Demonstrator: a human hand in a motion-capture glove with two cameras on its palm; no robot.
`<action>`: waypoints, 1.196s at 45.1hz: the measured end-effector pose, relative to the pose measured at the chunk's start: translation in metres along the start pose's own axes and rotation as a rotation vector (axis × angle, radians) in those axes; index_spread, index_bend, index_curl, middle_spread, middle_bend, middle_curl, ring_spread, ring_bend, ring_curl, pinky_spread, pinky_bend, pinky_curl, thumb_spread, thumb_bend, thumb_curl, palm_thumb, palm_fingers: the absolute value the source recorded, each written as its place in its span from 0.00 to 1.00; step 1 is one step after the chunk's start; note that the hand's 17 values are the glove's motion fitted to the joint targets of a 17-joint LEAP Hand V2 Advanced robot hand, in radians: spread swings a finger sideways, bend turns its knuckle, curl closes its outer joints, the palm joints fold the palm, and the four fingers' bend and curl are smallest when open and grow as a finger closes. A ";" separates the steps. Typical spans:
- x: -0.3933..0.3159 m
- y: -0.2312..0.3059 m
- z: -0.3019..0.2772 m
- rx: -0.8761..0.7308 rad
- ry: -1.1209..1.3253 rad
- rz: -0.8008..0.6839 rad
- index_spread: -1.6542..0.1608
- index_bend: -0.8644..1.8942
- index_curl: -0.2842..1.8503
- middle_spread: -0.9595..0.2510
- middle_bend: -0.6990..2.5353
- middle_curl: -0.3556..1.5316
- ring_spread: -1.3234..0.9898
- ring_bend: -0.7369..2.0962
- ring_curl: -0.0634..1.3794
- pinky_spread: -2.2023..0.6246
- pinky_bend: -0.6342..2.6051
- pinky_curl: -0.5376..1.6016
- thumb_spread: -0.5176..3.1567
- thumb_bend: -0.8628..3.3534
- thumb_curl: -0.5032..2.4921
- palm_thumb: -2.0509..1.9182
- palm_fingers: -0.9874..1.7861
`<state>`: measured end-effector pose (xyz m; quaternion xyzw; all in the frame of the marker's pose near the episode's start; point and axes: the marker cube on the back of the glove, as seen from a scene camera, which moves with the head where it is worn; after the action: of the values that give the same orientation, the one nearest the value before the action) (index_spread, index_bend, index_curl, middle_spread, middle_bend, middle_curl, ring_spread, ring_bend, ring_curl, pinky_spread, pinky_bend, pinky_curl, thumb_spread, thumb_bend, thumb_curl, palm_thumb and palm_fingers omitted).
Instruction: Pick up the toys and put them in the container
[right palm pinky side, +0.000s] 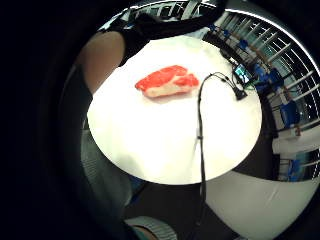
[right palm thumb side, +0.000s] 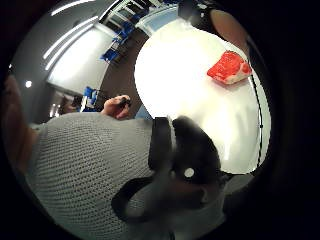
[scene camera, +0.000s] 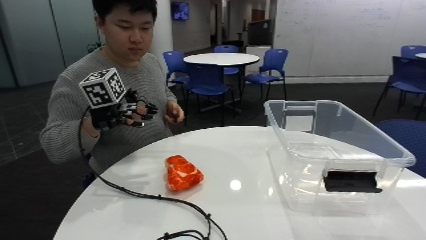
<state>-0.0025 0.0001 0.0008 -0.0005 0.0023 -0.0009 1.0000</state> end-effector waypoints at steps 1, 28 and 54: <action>-0.001 0.000 0.000 -0.001 0.001 0.001 0.83 0.40 0.16 0.72 0.26 0.20 0.54 0.34 0.06 0.78 0.32 0.29 0.27 0.21 0.17 0.53 0.46; 0.038 -0.107 0.013 -0.052 0.095 0.112 0.70 0.42 0.25 0.62 0.26 0.27 0.49 0.34 0.13 0.78 0.37 0.37 0.52 0.21 0.22 0.51 0.39; 0.102 -0.153 0.106 -0.359 0.044 0.295 0.69 0.41 0.29 0.64 0.27 0.30 0.51 0.34 0.18 0.79 0.40 0.40 0.53 0.20 0.24 0.51 0.36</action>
<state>0.1001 -0.1526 0.1063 -0.1778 0.0243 0.1459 0.9729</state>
